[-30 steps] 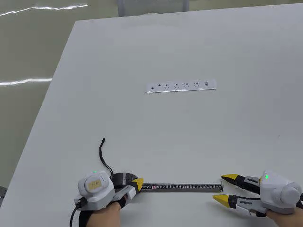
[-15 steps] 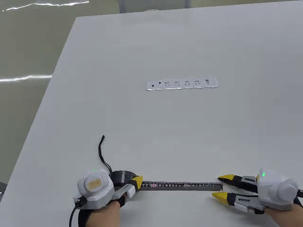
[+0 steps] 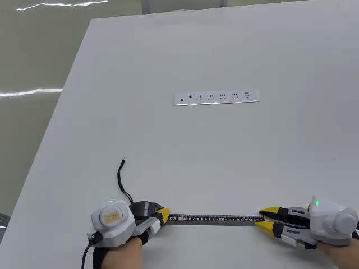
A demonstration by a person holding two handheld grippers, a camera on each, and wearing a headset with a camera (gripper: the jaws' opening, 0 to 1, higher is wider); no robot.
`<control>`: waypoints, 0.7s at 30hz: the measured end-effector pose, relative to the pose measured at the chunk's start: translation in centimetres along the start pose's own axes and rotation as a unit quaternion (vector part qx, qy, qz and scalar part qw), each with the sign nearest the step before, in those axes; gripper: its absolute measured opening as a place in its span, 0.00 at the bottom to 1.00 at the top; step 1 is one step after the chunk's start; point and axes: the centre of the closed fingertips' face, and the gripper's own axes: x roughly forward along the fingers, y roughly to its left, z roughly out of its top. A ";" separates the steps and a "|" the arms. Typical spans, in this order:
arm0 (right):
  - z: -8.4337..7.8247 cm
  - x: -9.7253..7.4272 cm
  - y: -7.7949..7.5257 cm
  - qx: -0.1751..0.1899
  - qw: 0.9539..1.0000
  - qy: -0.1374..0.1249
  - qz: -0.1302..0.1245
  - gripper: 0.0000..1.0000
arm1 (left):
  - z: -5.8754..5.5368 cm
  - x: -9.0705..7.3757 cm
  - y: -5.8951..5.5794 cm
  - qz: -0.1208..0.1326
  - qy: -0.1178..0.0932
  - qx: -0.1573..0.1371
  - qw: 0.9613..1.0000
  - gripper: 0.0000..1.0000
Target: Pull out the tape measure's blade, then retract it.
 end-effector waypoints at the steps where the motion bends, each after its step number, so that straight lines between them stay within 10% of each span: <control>1: -0.1 0.0 -0.1 -0.001 1.000 -0.001 0.002 0.17 | 0.0 0.0 0.0 0.000 0.000 0.000 1.000 0.65; 21: -0.2 0.1 0.2 -0.002 1.000 -0.009 0.028 0.17 | 0.0 0.0 0.0 0.000 -0.004 -0.004 1.000 0.65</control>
